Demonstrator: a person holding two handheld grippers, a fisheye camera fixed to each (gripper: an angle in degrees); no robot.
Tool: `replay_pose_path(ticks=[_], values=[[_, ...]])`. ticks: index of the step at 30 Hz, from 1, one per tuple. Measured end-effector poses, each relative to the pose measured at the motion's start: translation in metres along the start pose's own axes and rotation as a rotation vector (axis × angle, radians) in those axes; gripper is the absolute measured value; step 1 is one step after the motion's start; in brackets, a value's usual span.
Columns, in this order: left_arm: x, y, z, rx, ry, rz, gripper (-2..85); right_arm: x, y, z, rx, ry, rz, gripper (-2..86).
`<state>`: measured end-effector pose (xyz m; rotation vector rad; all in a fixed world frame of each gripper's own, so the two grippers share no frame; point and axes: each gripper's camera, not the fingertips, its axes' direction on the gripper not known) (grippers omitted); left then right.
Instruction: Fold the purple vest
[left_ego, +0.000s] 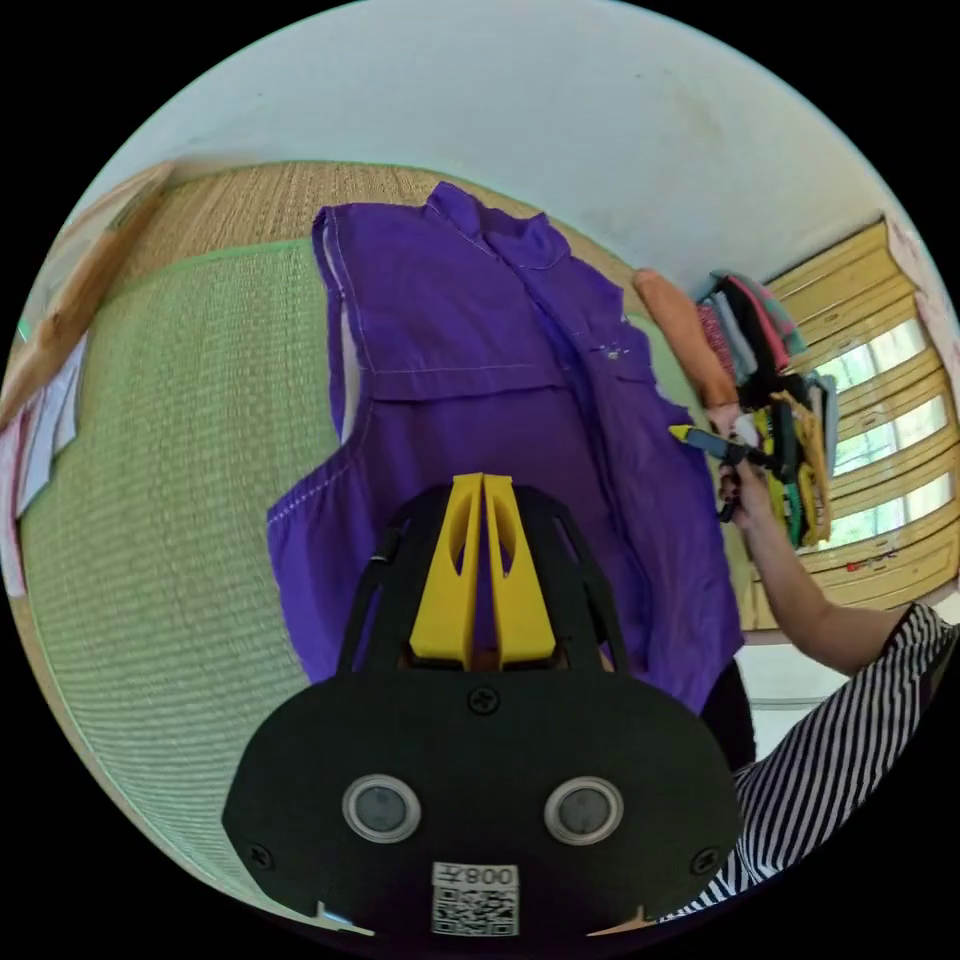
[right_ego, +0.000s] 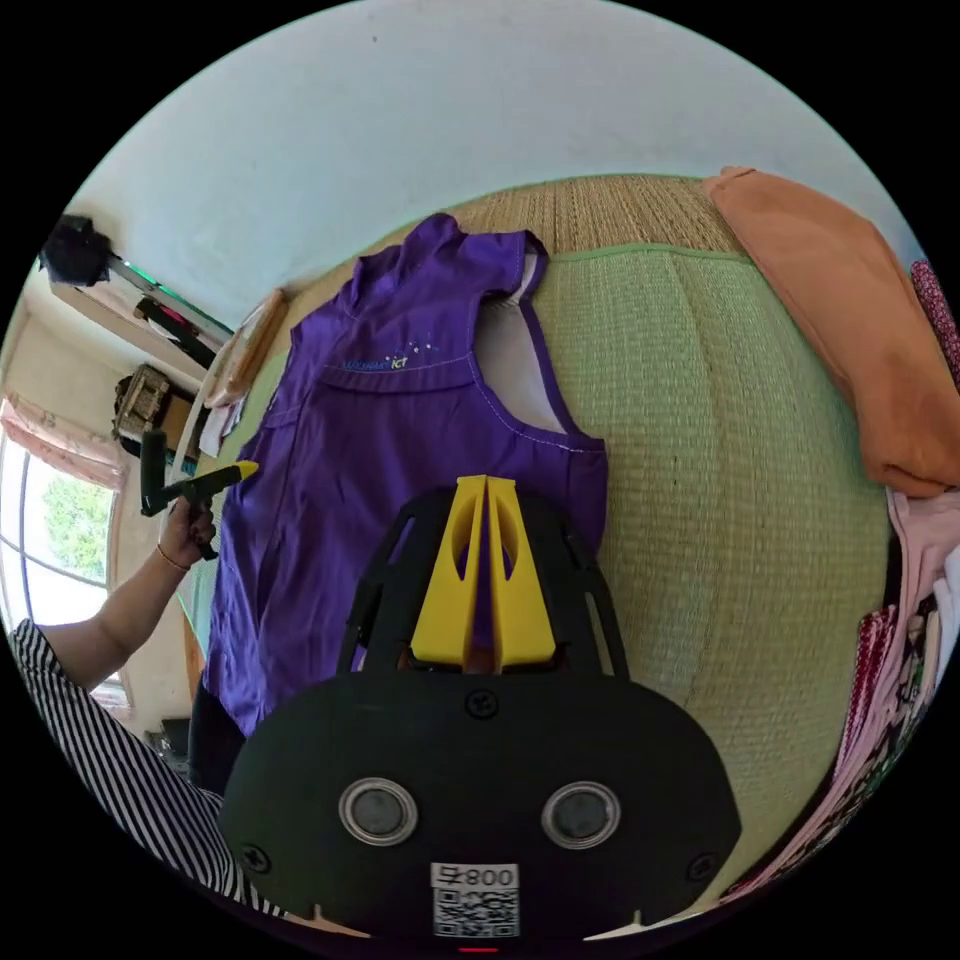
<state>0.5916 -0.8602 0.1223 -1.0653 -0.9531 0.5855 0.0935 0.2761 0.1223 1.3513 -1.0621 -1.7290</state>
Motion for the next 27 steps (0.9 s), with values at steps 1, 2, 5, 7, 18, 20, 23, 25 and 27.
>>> replay_pose_path(ticks=[1, 2, 5, 7, 18, 20, 23, 25, 27], values=[[0.0, 0.007, -0.008, 0.02, 0.02, -0.007, 0.1, -0.002, 0.002, -0.014, 0.021, -0.014, -0.008, 0.1], [0.002, 0.021, -0.022, 0.032, 0.028, -0.014, 0.2, -0.004, 0.004, -0.021, 0.03, -0.009, -0.013, 0.2], [0.006, 0.072, -0.055, 0.01, -0.012, -0.023, 0.3, -0.012, 0.025, -0.054, 0.031, -0.005, -0.029, 0.2], [0.007, 0.112, -0.076, -0.006, -0.022, -0.043, 0.4, -0.015, 0.058, -0.08, 0.015, -0.02, -0.037, 0.3], [-0.011, 0.361, -0.18, -0.045, -0.077, -0.368, 3.7, 0.017, 0.268, -0.18, -0.061, -0.079, 0.201, 2.9], [-0.01, 0.383, -0.19, -0.055, -0.093, -0.377, 4.5, 0.024, 0.294, -0.191, -0.07, -0.071, 0.245, 3.9], [-0.01, 0.411, -0.204, -0.077, -0.098, -0.394, 5.4, 0.035, 0.326, -0.208, -0.078, -0.072, 0.306, 5.7], [-0.012, 0.427, -0.212, -0.083, -0.098, -0.412, 5.8, 0.041, 0.345, -0.223, -0.065, -0.084, 0.336, 7.0], [-0.019, 0.448, -0.221, -0.082, -0.049, -0.447, 6.3, 0.045, 0.356, -0.234, -0.056, -0.087, 0.347, 7.5]])
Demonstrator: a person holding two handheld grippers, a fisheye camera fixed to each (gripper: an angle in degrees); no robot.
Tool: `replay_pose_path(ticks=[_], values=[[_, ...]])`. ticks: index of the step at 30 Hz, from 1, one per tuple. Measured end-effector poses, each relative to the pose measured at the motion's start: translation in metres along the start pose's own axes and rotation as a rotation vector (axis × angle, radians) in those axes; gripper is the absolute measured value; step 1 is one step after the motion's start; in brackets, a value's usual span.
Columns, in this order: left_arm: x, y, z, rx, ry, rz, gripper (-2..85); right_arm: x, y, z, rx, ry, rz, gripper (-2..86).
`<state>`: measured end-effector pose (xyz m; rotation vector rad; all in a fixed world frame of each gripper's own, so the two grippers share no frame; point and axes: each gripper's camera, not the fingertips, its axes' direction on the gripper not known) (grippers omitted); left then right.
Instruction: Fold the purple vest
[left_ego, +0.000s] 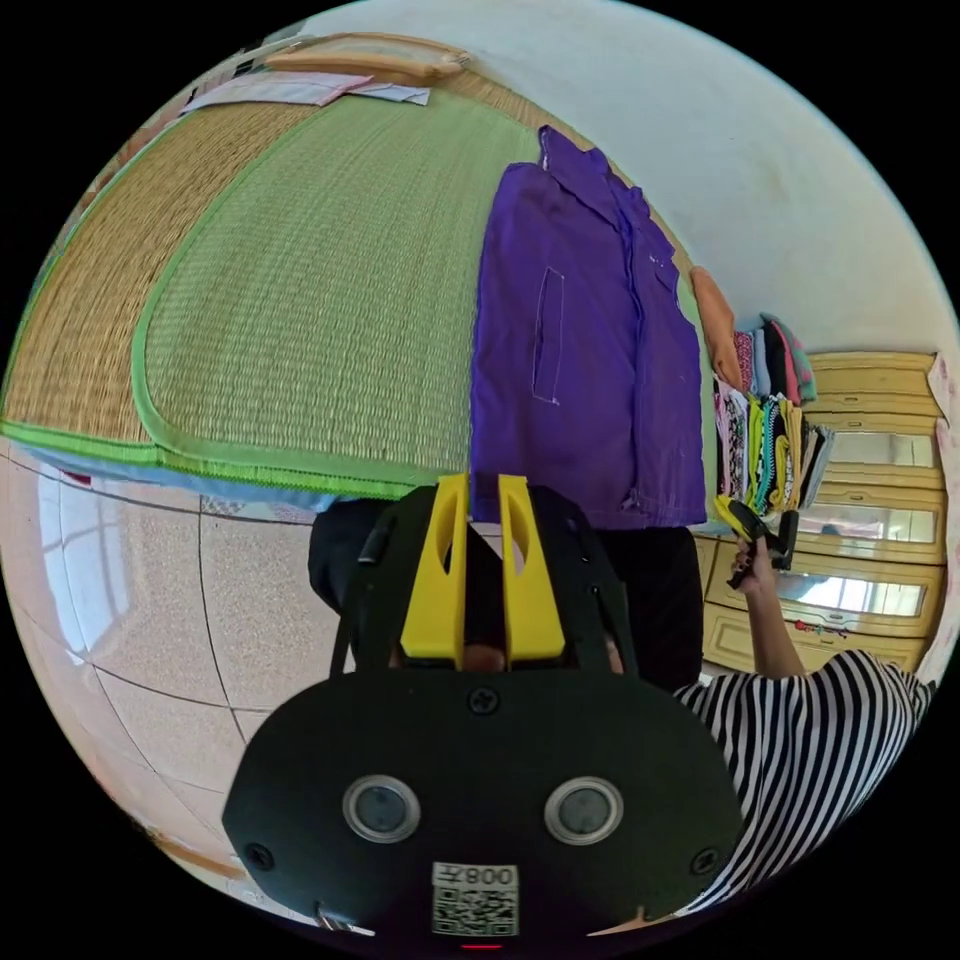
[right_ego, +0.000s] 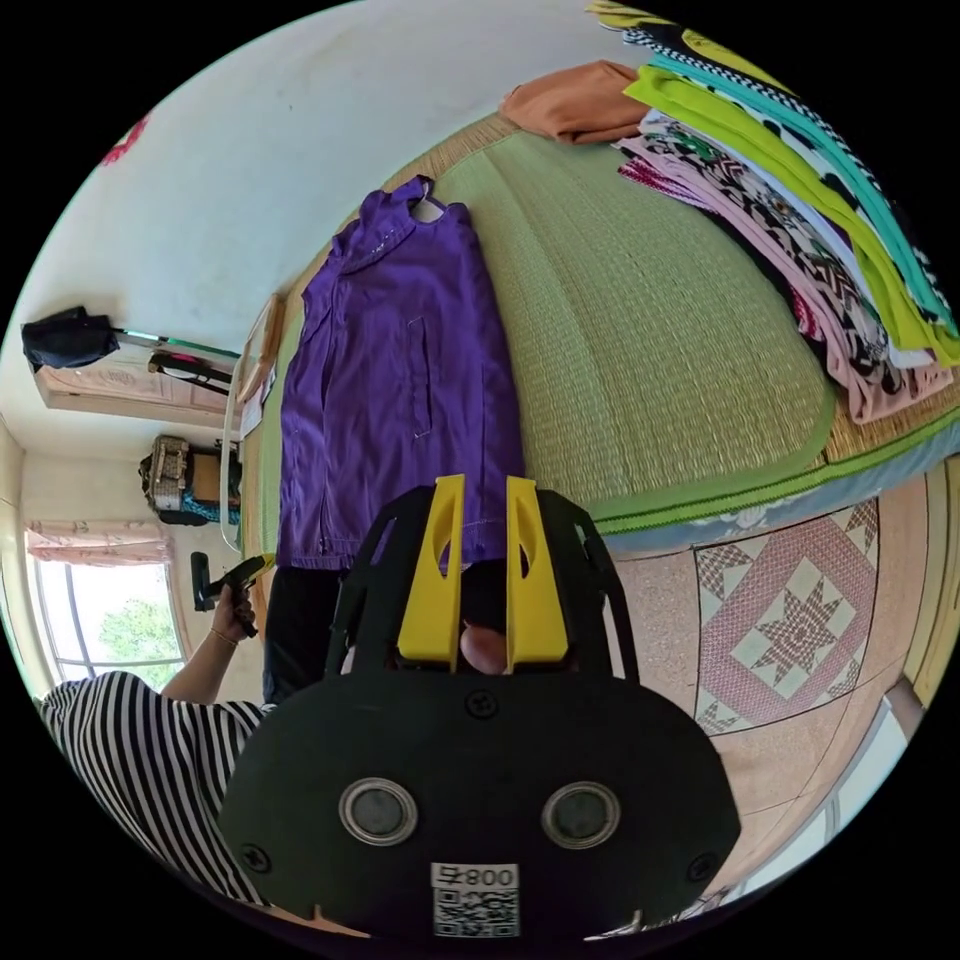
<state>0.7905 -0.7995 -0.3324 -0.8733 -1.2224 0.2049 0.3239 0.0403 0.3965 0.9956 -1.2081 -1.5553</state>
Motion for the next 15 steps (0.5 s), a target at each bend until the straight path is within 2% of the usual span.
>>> replay_pose_path(ticks=[15], values=[[-0.042, 0.044, -0.052, -0.042, 0.068, -0.022, 6.6, 0.037, 0.032, -0.04, -0.02, -0.01, 0.091, 9.2]])
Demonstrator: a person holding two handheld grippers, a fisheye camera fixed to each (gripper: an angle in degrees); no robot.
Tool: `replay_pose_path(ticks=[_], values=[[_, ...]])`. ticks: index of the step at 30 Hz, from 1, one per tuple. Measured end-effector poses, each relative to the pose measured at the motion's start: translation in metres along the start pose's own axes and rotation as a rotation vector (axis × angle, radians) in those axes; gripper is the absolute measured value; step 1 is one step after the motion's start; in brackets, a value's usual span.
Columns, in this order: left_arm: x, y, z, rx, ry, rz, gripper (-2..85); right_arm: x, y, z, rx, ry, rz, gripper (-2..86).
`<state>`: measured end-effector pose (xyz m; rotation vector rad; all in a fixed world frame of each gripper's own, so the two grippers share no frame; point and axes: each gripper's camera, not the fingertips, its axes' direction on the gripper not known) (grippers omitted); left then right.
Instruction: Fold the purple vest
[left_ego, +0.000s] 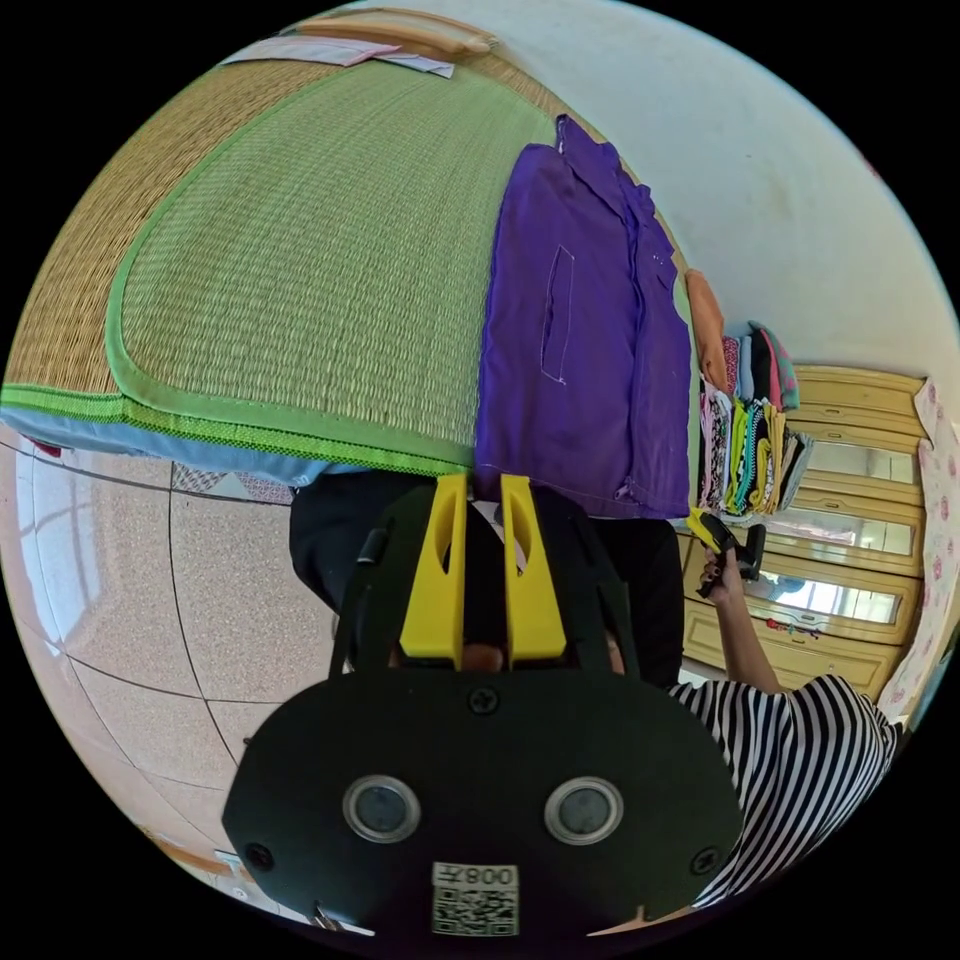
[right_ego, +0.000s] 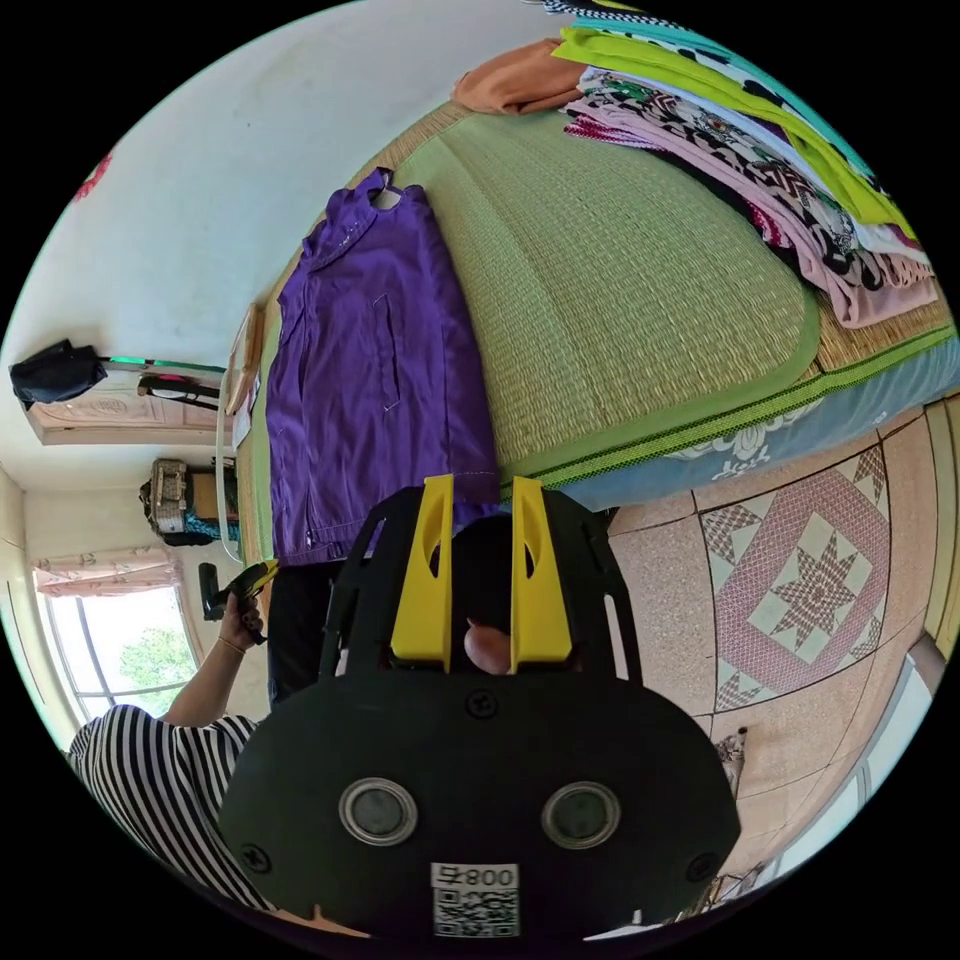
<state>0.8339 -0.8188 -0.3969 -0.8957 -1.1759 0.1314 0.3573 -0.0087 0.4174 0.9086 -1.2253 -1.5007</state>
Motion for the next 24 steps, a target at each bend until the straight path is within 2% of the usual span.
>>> replay_pose_path(ticks=[5, 12, 16, 24], values=[[0.002, 0.008, -0.017, -0.018, -0.009, 0.012, 6.7, -0.01, 0.0, -0.015, 0.0, 0.03, -0.04, 9.8], [0.005, 0.022, -0.047, -0.038, -0.044, 0.017, 5.6, -0.043, -0.009, -0.021, -0.043, 0.224, -0.143, 10.4], [0.003, 0.03, -0.066, -0.034, -0.05, 0.005, 4.2, -0.047, -0.015, -0.026, -0.069, 0.324, -0.164, 8.0], [0.005, 0.049, -0.111, -0.027, -0.028, -0.012, 2.6, -0.037, -0.015, -0.057, -0.07, 0.3, -0.185, 2.8]])
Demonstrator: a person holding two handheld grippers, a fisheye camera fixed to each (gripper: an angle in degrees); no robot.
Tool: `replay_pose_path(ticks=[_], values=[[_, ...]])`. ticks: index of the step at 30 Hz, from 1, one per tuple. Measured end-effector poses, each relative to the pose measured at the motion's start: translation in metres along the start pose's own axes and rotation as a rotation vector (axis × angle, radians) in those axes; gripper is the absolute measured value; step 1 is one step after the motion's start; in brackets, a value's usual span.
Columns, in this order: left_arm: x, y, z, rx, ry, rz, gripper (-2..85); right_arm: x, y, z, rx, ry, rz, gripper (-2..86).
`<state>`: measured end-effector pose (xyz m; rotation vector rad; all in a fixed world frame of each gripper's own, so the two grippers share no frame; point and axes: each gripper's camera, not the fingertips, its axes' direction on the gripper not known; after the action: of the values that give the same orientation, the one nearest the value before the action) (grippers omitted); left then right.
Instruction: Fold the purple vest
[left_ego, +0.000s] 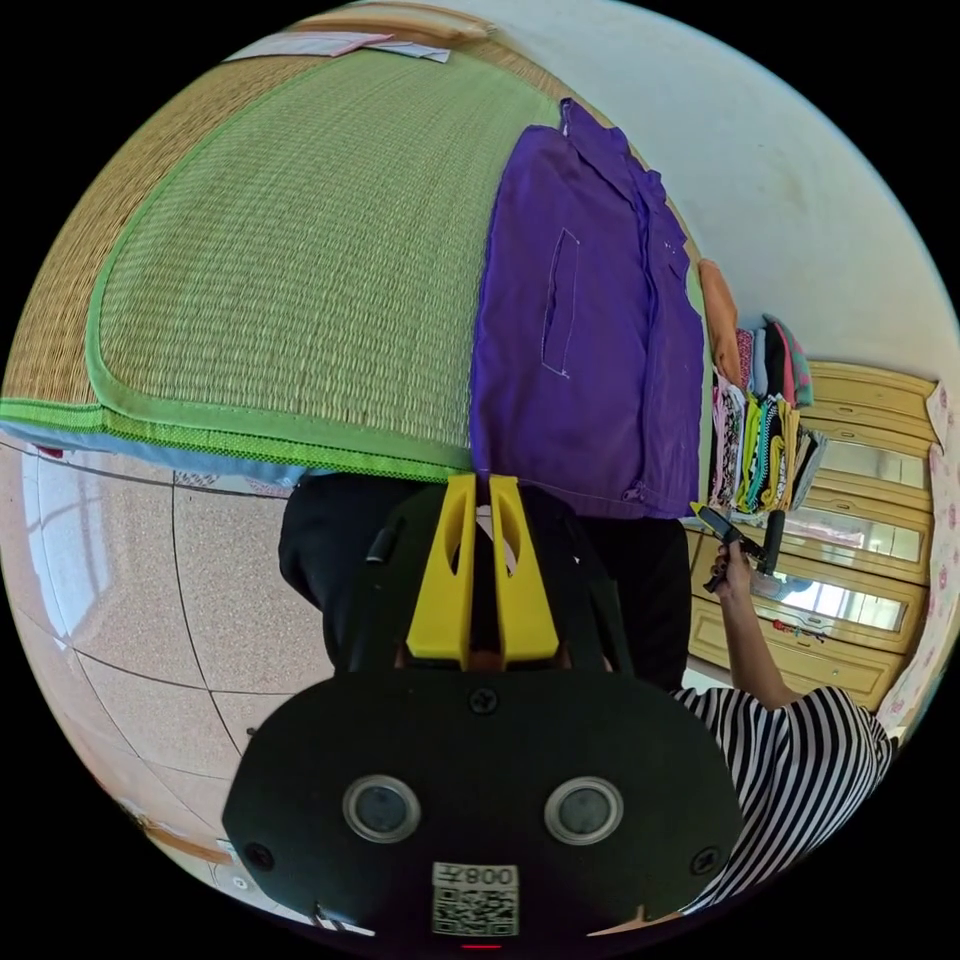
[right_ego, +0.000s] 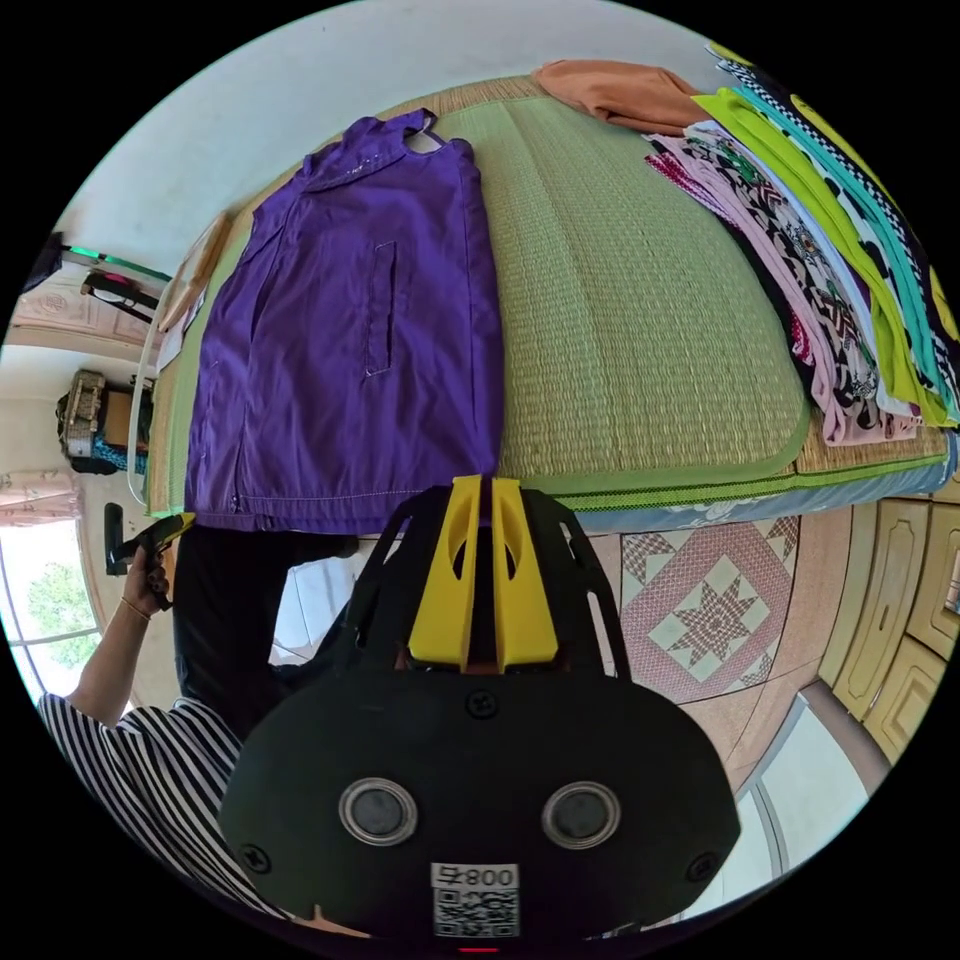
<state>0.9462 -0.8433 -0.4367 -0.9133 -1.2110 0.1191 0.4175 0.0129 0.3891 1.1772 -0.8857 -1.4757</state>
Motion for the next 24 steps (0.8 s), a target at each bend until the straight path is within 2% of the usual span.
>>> replay_pose_path(ticks=[11, 24], values=[[0.007, 0.044, -0.088, 0.079, 0.161, 0.036, 2.2, 0.041, 0.022, -0.075, 0.085, -0.18, -0.019, 1.2], [0.011, 0.134, -0.218, 0.138, 0.297, 0.114, 2.0, 0.081, 0.098, -0.177, 0.149, -0.391, -0.141, 1.1]])
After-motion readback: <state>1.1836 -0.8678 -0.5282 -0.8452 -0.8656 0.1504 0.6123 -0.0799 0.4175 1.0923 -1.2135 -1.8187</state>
